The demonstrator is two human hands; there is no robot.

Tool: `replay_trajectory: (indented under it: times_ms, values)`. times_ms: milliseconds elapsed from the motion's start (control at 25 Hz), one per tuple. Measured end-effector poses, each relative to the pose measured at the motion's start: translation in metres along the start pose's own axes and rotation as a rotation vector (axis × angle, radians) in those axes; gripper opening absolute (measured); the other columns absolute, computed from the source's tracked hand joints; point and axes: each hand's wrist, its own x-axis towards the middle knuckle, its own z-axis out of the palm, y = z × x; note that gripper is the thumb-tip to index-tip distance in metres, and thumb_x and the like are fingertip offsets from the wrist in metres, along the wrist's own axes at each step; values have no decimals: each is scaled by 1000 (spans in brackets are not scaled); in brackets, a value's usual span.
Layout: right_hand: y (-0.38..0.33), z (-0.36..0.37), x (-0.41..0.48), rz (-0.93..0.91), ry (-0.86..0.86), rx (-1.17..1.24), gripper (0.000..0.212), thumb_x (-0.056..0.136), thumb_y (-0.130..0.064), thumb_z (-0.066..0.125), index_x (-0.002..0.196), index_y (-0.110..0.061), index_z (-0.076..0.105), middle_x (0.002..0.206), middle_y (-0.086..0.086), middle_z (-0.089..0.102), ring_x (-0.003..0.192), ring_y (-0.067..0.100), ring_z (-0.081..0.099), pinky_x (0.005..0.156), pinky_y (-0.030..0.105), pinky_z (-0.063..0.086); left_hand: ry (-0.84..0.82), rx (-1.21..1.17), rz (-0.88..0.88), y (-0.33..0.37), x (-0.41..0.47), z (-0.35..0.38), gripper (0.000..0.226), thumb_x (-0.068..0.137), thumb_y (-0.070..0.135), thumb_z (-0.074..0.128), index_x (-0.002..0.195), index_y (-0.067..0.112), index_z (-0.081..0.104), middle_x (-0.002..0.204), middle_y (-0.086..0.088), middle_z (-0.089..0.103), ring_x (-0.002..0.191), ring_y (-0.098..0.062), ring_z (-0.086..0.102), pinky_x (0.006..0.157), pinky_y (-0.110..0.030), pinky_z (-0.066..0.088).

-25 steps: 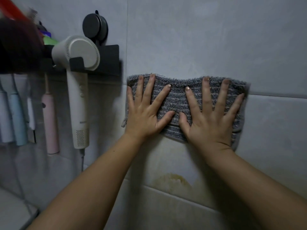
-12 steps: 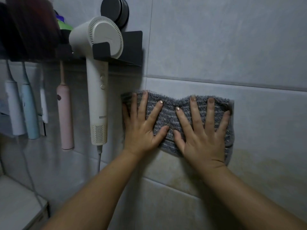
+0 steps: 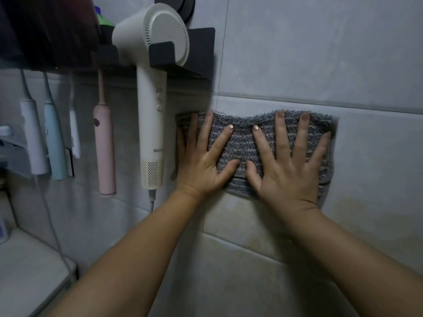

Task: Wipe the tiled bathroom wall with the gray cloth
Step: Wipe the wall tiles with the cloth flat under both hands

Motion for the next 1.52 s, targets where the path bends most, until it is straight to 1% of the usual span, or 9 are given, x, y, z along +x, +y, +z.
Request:
replay_trajectory:
  times_ms: [160,440,560,720,920,1080,1280,1400,1520]
  values:
    - [-12,5,-36,-105,-21,34,62,94,-49,39,151,-25,30,160,14,15,145,43,10,113,66,3,-33,58,-53,2,-49,8,64,95,64,31,151,32,24,159,-10,16,145,-44,21,111,-68,18]
    - [-6,8,-122,-202,-60,30,61,95,-50,42,150,-25,31,159,10,19,148,37,6,117,60,2,-34,81,-89,37,-129,26,67,94,64,33,152,34,20,166,-3,-2,150,-38,5,114,-70,10]
    - [17,3,-121,-196,-34,34,58,95,-48,45,147,-25,39,158,11,25,148,37,12,117,61,5,-25,69,-66,58,-111,25,66,94,64,34,151,32,24,165,-4,3,149,-40,8,115,-69,9]
    - [66,-11,-83,-105,54,20,56,92,-45,48,144,-25,45,155,14,31,143,41,23,114,65,10,-12,56,6,93,-40,15,65,94,65,35,149,31,31,159,-13,23,147,-43,16,115,-68,9]
    - [143,-32,-21,0,56,-69,58,96,-50,39,149,-29,34,159,12,22,144,43,18,114,62,2,26,52,-8,142,52,6,66,95,64,34,150,28,38,158,-18,29,146,-44,19,114,-68,11]
    - [166,-38,-69,64,36,-76,60,94,-48,44,150,-28,32,158,14,23,145,44,16,114,64,4,7,50,50,181,18,17,65,95,63,37,151,30,36,159,-17,27,147,-44,18,115,-68,11]
    - [168,-40,-138,-1,-64,-84,64,91,-48,47,149,-28,31,159,10,19,145,42,14,114,67,10,-15,62,78,210,-39,34,65,96,64,34,152,32,26,159,-13,20,146,-43,16,115,-68,7]
    - [187,-46,-117,9,-27,-70,64,90,-49,46,149,-30,30,158,9,22,144,42,18,114,65,10,31,68,104,221,-9,33,65,96,65,35,151,32,30,159,-14,22,146,-44,18,115,-68,10]
    - [234,-59,-77,120,17,-75,61,92,-49,43,149,-32,31,159,9,22,144,43,17,114,65,9,80,56,60,255,52,29,64,97,64,35,151,31,36,158,-17,28,145,-46,23,114,-68,13]
